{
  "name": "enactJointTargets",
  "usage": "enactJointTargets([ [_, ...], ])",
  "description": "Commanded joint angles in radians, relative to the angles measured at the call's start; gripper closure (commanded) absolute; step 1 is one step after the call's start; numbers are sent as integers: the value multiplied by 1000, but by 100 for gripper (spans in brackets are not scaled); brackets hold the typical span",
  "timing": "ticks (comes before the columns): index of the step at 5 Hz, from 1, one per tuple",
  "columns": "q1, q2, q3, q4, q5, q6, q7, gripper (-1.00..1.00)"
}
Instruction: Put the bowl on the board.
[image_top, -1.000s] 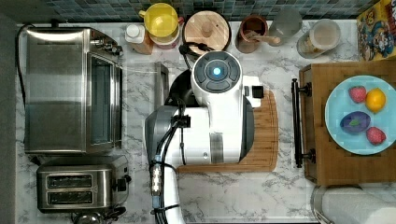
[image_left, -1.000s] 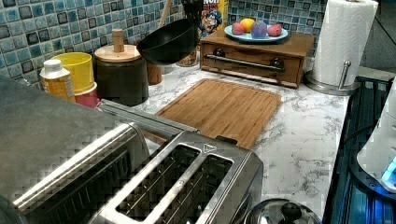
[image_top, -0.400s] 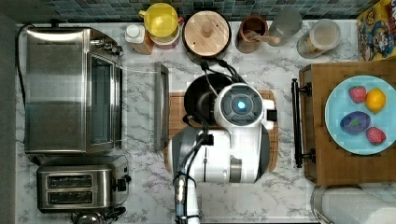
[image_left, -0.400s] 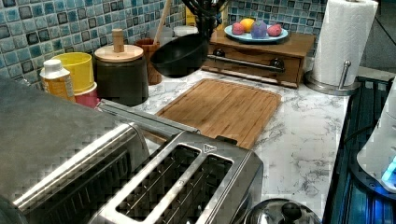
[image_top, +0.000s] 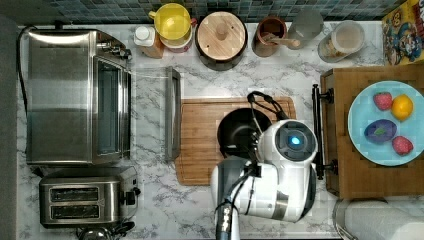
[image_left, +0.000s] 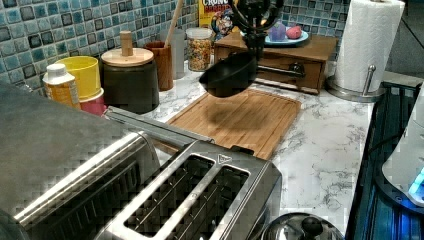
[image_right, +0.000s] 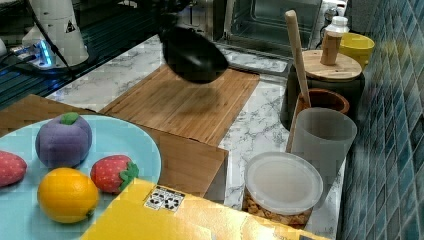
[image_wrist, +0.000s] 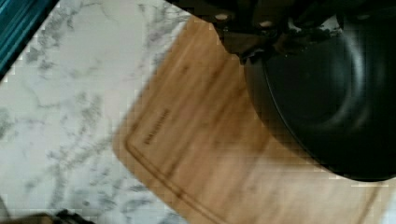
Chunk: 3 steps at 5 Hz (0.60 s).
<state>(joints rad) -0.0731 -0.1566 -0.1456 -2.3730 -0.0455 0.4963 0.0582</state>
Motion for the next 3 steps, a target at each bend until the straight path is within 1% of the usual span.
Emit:
enactJointTargets([
  [1,-66,-71,-36,-62,-45,126,193,100],
  [2,-77,-59,-28,-93,-54,194,217,100],
  [3,-78,0,-9,-79,-53,210,219,100],
])
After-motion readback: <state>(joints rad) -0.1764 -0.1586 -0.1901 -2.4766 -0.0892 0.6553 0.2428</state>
